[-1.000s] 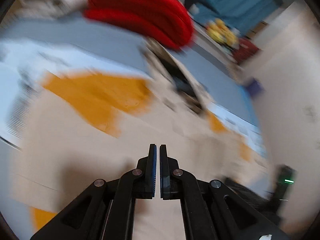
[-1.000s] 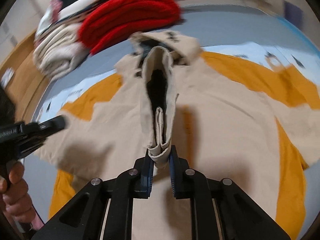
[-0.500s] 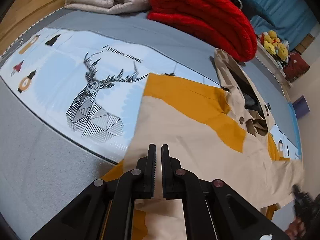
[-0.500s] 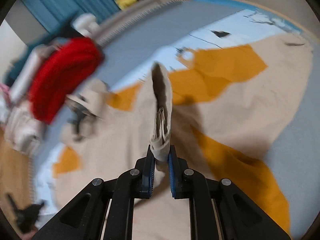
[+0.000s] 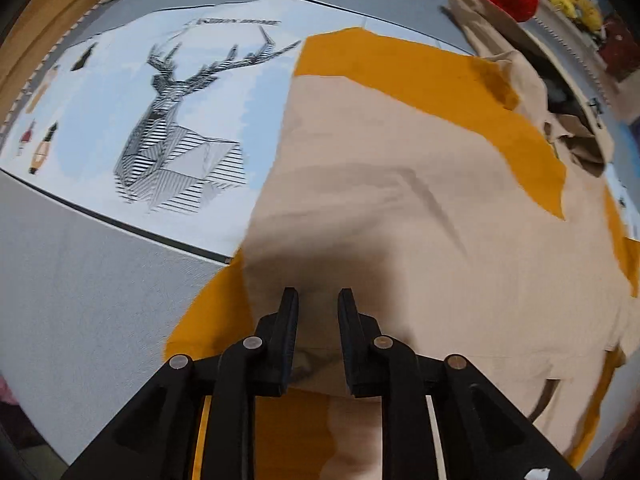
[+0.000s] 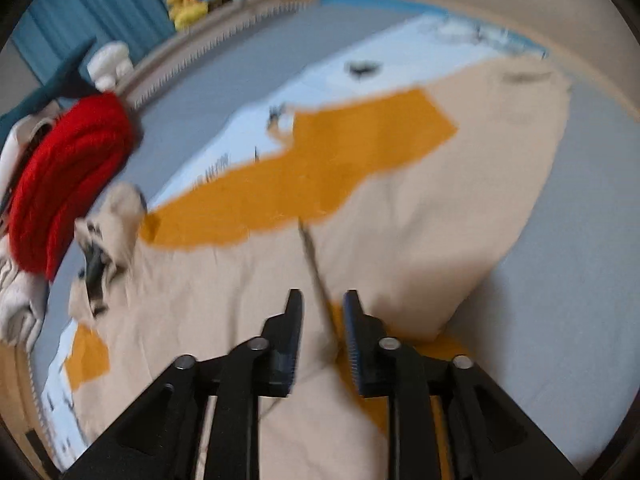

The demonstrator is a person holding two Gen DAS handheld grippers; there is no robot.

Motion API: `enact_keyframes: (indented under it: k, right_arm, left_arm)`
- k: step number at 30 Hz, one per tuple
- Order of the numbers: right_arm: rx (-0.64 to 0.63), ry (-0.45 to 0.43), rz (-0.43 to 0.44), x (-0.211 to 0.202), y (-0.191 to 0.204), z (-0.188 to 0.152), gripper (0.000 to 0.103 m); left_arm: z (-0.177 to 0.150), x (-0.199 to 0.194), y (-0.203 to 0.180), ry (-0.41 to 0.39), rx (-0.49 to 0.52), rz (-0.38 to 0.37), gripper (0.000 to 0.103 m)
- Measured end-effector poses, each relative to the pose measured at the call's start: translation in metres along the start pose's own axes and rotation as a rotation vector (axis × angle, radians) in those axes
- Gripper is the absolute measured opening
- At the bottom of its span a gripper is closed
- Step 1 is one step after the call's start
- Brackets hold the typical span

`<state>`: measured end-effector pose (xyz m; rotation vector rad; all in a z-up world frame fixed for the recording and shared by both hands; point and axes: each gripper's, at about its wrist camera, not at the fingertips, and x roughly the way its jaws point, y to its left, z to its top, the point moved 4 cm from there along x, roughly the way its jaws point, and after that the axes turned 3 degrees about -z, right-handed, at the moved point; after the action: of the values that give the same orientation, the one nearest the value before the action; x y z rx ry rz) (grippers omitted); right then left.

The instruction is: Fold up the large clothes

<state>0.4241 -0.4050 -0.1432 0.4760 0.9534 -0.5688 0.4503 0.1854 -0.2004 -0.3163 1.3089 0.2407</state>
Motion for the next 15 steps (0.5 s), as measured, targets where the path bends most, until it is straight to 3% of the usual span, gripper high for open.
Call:
enact_keyframes:
  k: [2,3,5,6,10,13,15]
  right_arm:
    - [-0.027,0.01,0.084,0.002,0.011,0.003,0.039]
    - [-0.041,0.039,0.121,0.01,0.016,0.003,0.039]
    - [-0.074,0.178,0.227,0.03,0.035,-0.009,0.039]
    - [-0.079,0.241,0.245,0.039,0.039,-0.018,0.039]
    - [-0.113,0.373,0.129,0.069,0.033,-0.044,0.039]
    - [-0.106,0.387,0.11,0.072,0.029,-0.044,0.039]
    - [-0.129,0.366,0.103,0.068,0.031,-0.04,0.039]
  left_arm:
    - [0.001,-0.008,-0.005,-0.029,0.013,-0.004,0.018]
    - [0.001,-0.011,-0.01,-0.043,0.019,-0.043,0.018]
    - [-0.002,-0.005,-0.013,-0.02,0.024,-0.082,0.023]
    - [-0.005,0.005,-0.01,0.01,0.019,-0.06,0.023]
    - [-0.006,0.01,0.003,0.028,-0.029,-0.023,0.018]
    - [-0.001,-0.004,-0.001,-0.027,-0.029,-0.038,0.019]
    - [-0.002,0.005,0.004,0.002,-0.028,-0.022,0.019]
